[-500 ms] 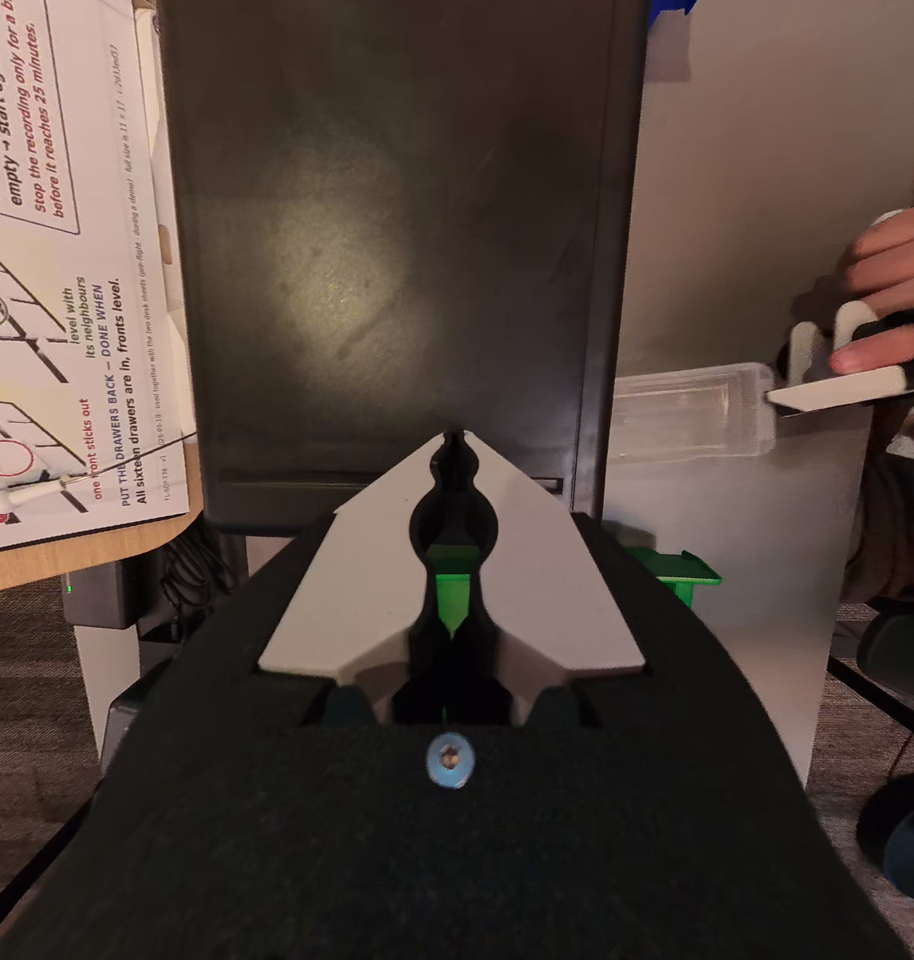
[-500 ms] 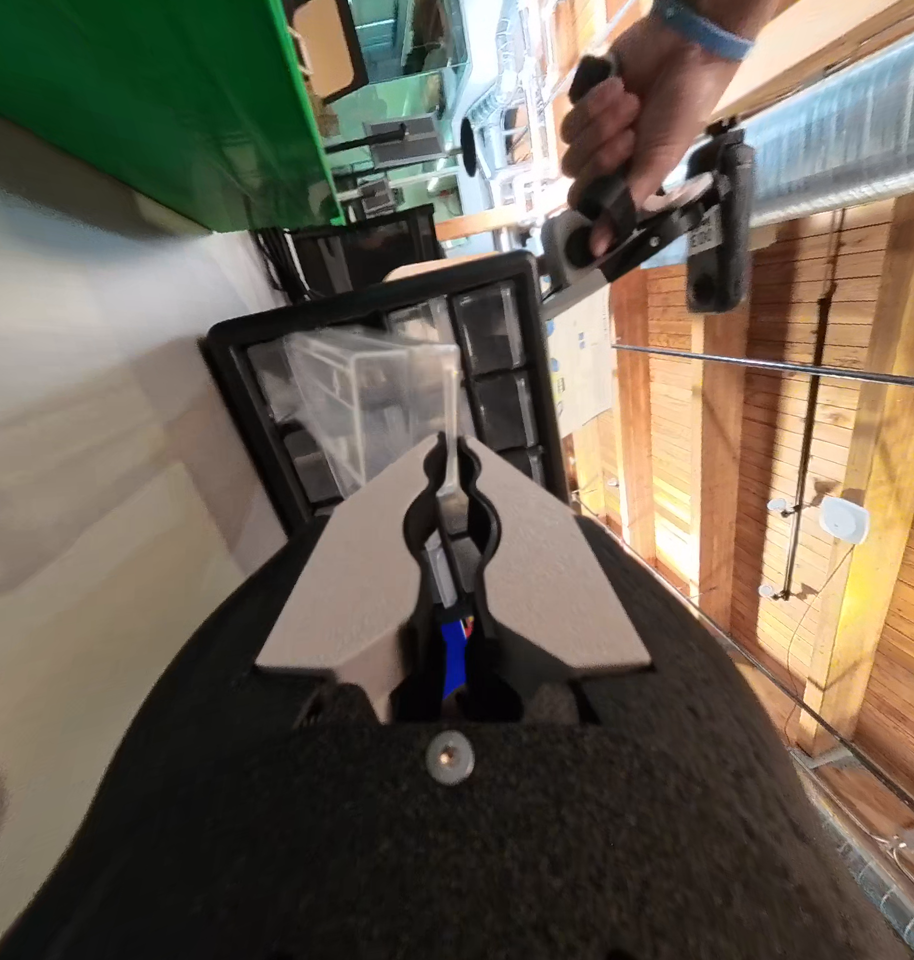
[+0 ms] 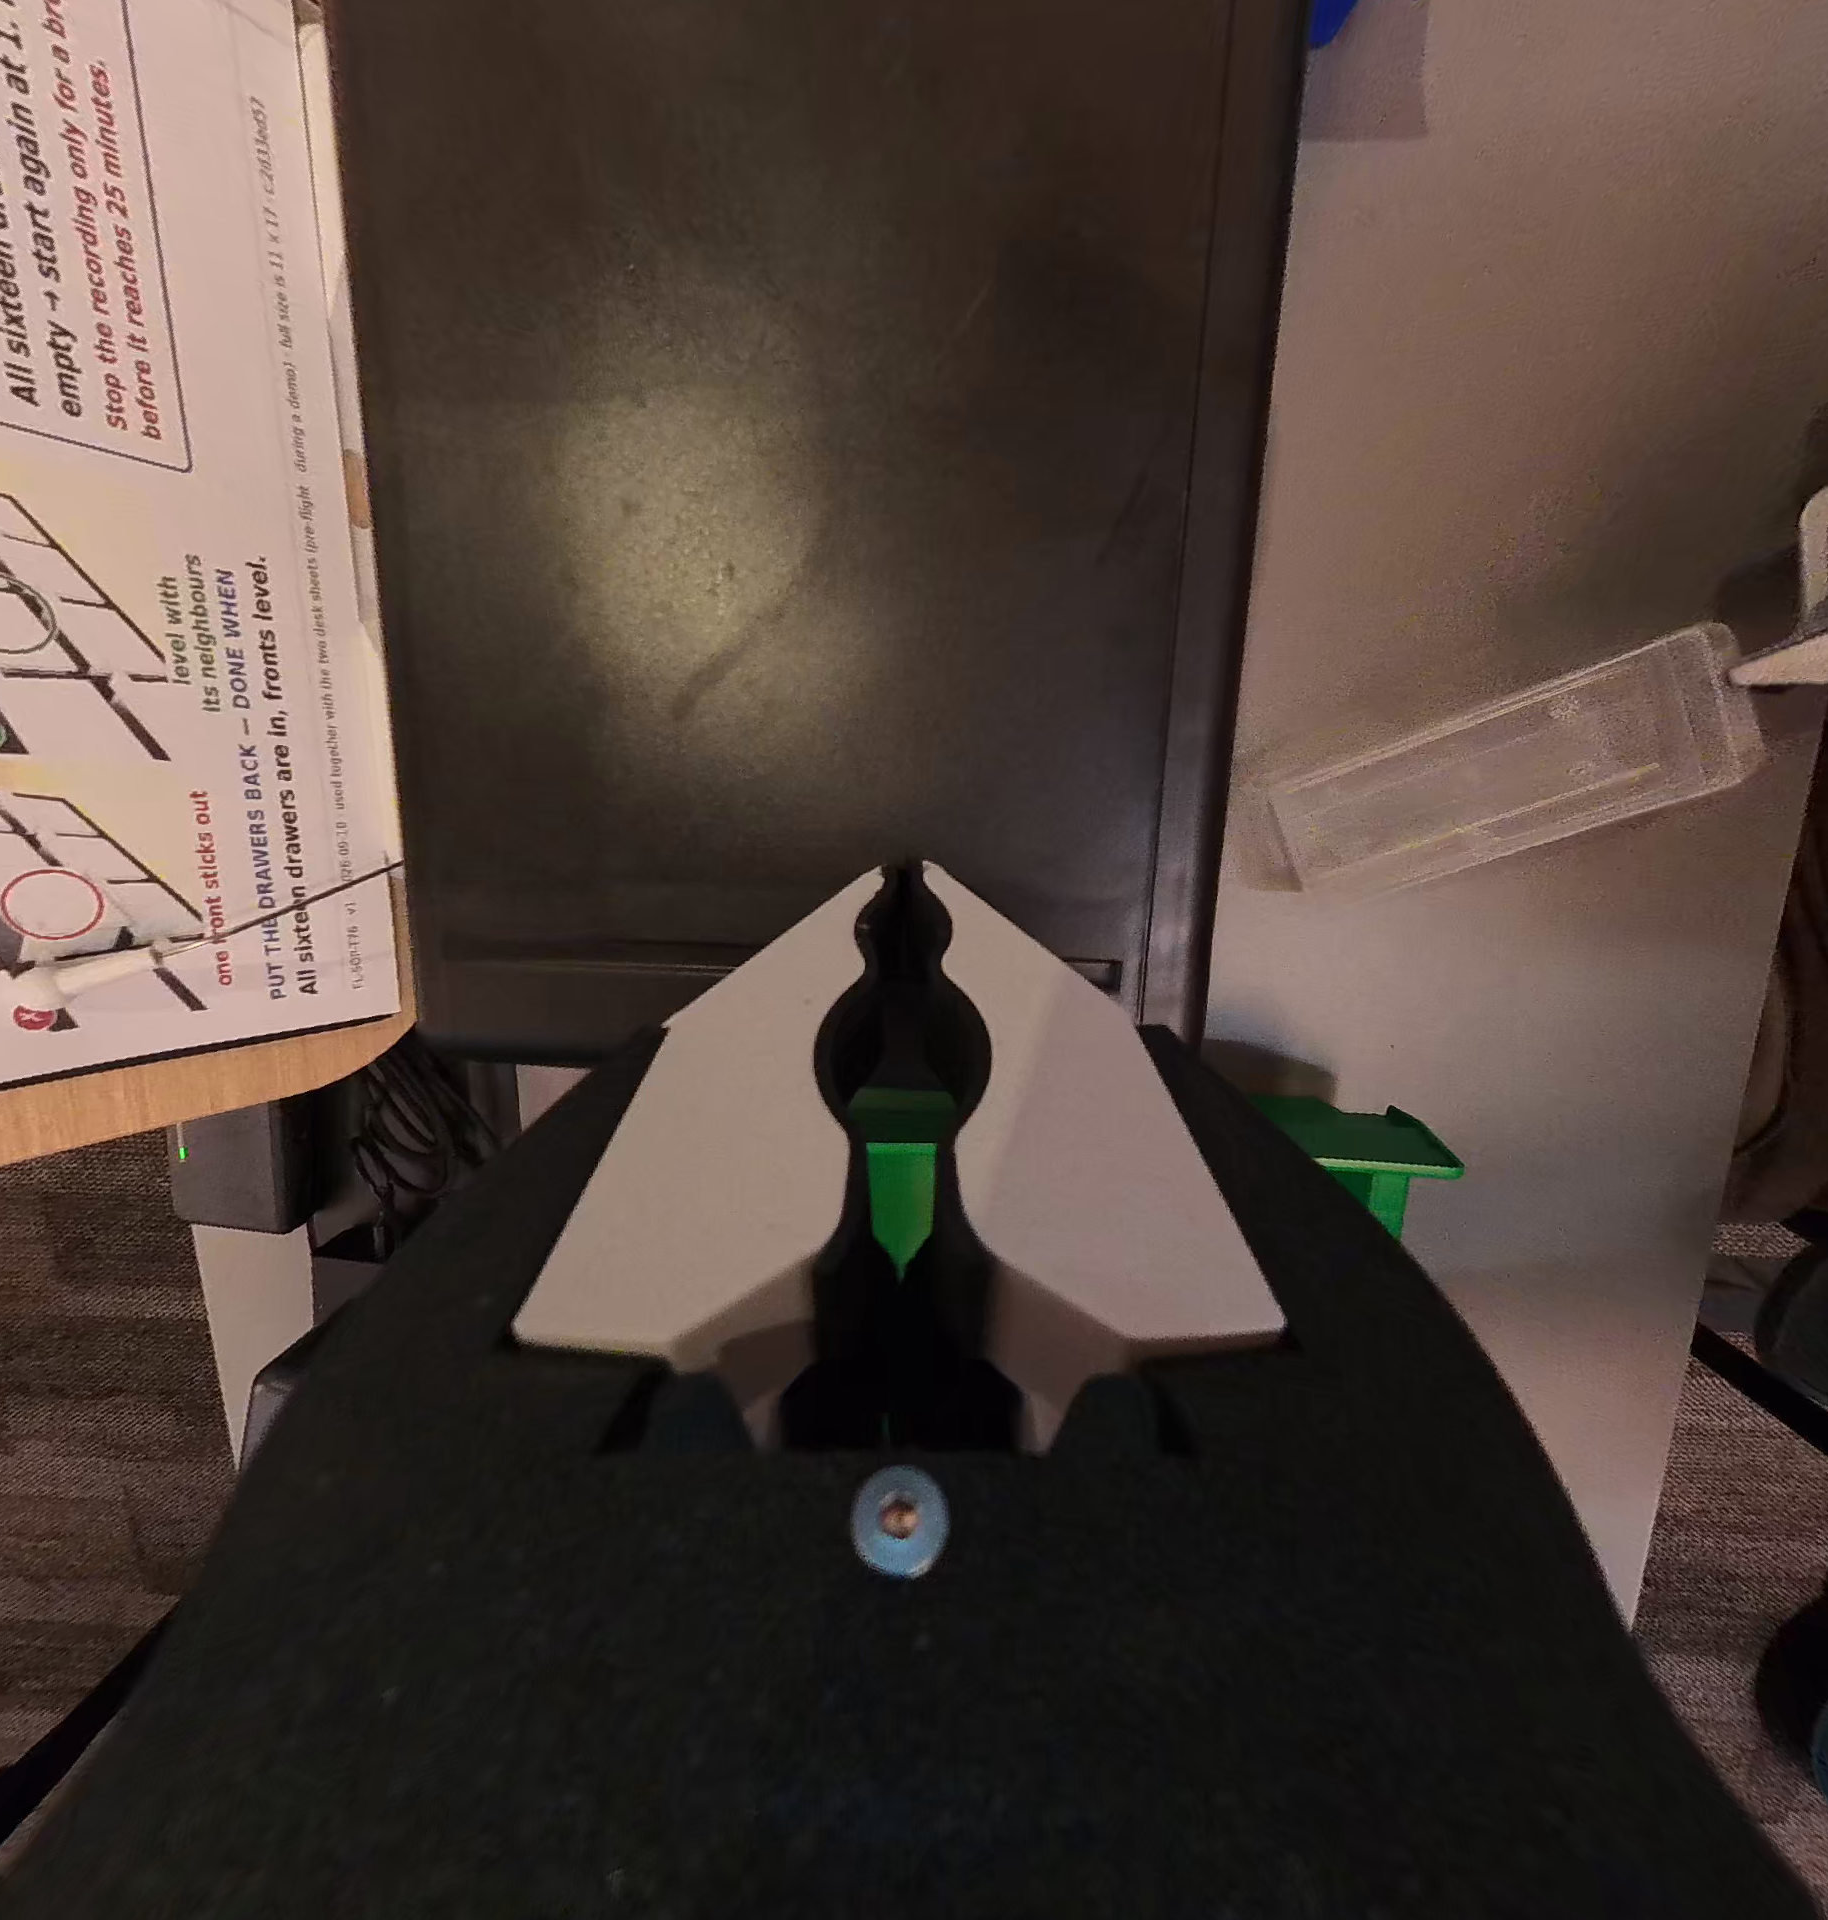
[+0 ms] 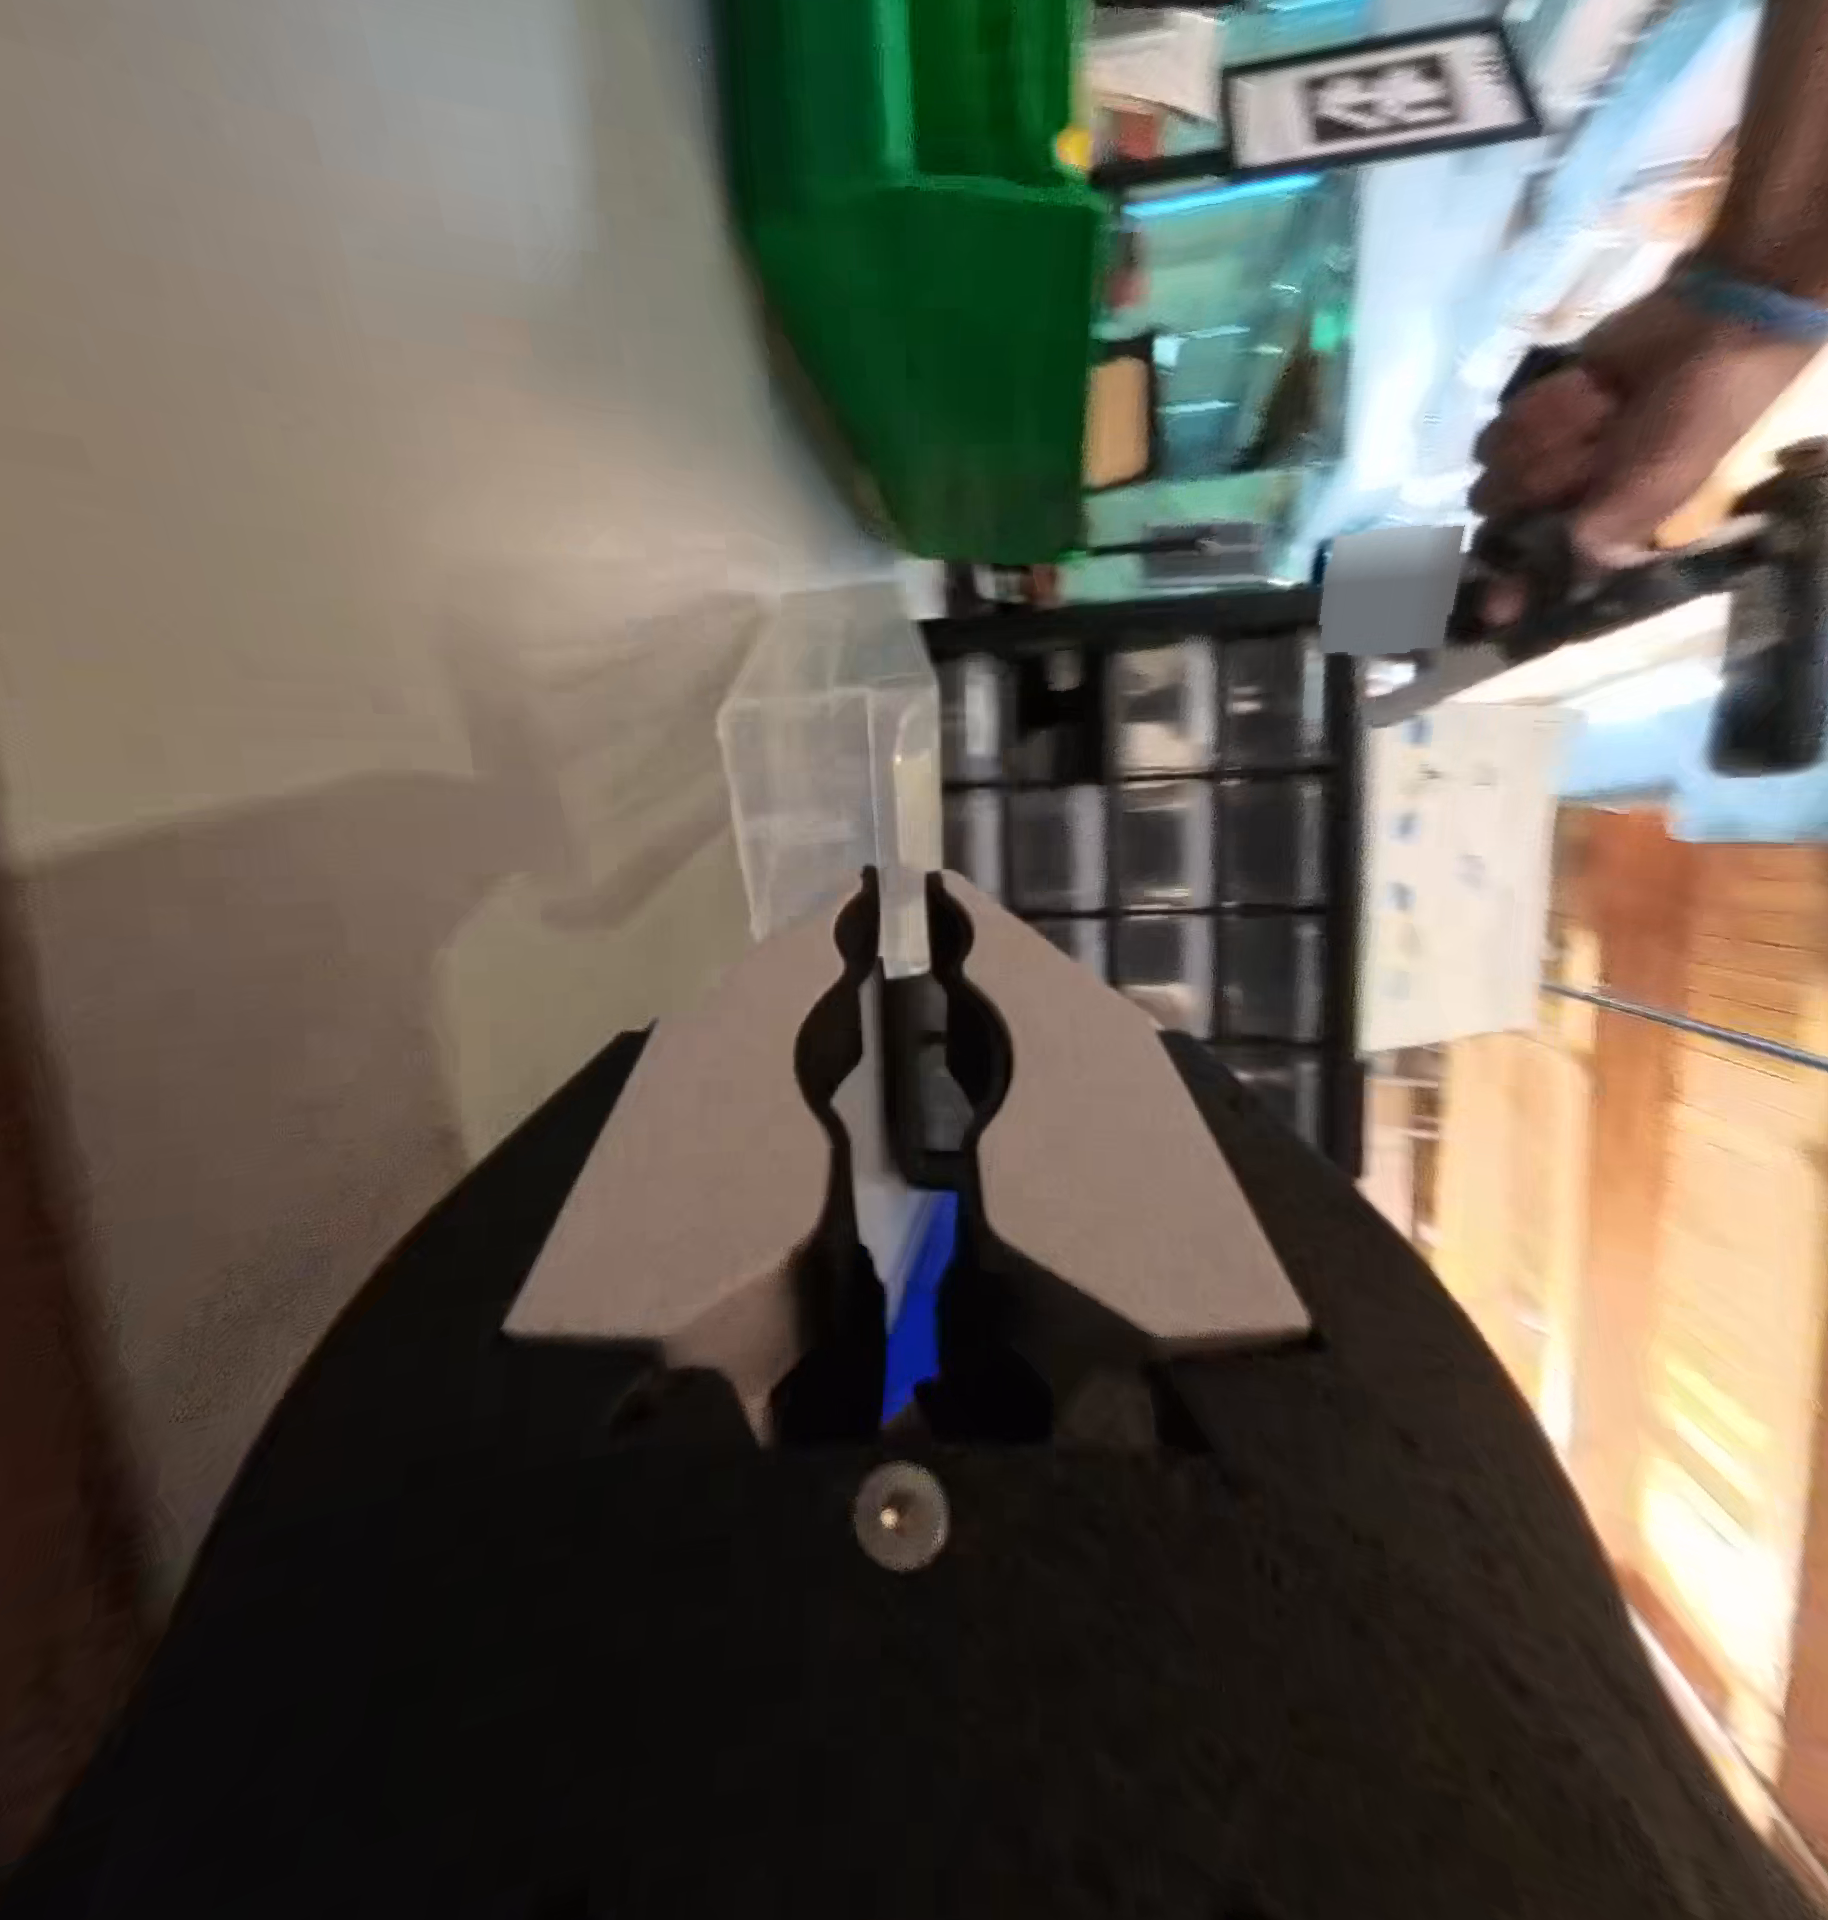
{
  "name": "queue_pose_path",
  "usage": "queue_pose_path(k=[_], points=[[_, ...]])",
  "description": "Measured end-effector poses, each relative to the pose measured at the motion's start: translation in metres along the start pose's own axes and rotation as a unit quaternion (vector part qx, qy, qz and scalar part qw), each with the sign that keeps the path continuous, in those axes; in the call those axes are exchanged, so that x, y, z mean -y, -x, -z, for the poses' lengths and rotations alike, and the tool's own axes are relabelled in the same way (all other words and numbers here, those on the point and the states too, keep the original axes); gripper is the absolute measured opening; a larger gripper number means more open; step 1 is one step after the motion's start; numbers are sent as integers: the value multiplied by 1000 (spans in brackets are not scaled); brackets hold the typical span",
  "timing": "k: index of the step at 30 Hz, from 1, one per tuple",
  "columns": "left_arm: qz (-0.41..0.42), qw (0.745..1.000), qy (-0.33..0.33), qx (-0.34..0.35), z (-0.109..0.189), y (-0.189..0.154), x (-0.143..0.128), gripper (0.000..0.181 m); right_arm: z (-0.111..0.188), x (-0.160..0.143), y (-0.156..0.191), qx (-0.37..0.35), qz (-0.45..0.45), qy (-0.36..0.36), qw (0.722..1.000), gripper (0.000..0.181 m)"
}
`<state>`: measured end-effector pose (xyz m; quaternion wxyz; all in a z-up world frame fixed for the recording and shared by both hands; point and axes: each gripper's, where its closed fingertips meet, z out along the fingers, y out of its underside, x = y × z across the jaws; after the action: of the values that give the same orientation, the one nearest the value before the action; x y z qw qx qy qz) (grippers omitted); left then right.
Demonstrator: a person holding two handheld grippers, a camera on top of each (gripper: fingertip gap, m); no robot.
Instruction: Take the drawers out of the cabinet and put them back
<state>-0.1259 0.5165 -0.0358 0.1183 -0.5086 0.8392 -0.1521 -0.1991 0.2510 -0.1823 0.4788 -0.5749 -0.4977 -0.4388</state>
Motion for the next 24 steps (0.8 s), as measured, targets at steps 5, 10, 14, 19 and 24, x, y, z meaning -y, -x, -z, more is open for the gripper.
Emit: queue_pose_path(k=[5,10,14,19,24], points=[[3,1000,-7,-2,0,0,0,0,33,-30,30,79,-49,29,995,9],[1,1000,-5,2,0,0,0,0,49,-38,29,177,-273,89,941,32],[0,1000,0,8,0,0,0,0,43,-13,15,316,-544,173,758,71],[-1,1000,5,12,0,0,0,0,-11,-8,30,362,-586,253,679,75],[4,1000,3,3,0,0,0,0,-24,-16,57,384,-468,332,724,63]])
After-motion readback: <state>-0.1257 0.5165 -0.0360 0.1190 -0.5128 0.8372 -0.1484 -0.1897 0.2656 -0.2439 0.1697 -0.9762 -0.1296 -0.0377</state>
